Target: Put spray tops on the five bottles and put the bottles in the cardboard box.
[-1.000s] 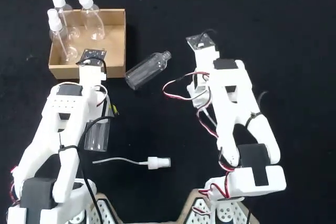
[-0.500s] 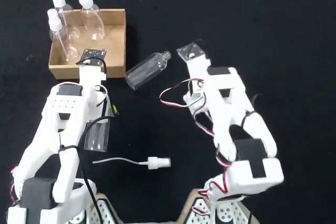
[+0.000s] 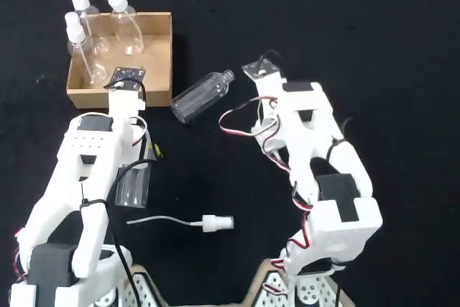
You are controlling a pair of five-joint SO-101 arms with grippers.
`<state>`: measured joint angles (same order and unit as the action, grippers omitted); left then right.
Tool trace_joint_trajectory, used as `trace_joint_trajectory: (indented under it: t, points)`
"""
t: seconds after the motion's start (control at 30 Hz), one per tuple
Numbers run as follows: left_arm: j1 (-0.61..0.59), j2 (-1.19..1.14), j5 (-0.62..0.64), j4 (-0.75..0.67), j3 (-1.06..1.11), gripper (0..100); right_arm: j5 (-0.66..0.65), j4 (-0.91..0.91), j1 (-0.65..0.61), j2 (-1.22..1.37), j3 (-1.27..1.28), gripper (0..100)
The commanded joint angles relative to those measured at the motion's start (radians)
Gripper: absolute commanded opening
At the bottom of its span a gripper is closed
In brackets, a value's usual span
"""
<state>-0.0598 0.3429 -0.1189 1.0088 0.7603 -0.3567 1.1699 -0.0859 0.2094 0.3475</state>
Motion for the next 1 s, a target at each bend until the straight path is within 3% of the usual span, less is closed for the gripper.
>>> trace_joint_trajectory:
  t: [0.0, 0.17, 0.3, 0.47, 0.63, 0.87, 0.97]
  points:
    - [0.012, 0.037, 0.008, -0.003, -0.012, 15, -0.006, 0.107, 0.018, -0.048, -0.11, 1.8]
    - [0.021, 0.069, 0.006, -0.003, 0.005, 15, 0.006, 0.238, 0.018, -0.216, -0.197, 1.8]
    - [0.024, 0.249, 0.005, -0.011, 0.087, 15, 0.089, 0.253, 0.015, -0.378, -0.205, 1.9]
    - [0.021, 0.503, 0.002, -0.002, 0.16, 15, 0.253, 0.236, 0.009, -0.503, -0.248, 1.8]
    - [0.022, 0.594, -0.025, -0.002, 0.209, 15, 0.463, 0.235, -0.025, -0.582, -0.338, 1.9]
    - [0.03, 0.689, -0.021, -0.003, 0.239, 15, 0.628, 0.224, -0.103, -0.673, -0.449, 1.9]
    - [0.101, 0.746, -0.029, -0.002, 0.246, 15, 0.68, 0.187, -0.078, -0.716, -0.456, 1.9]
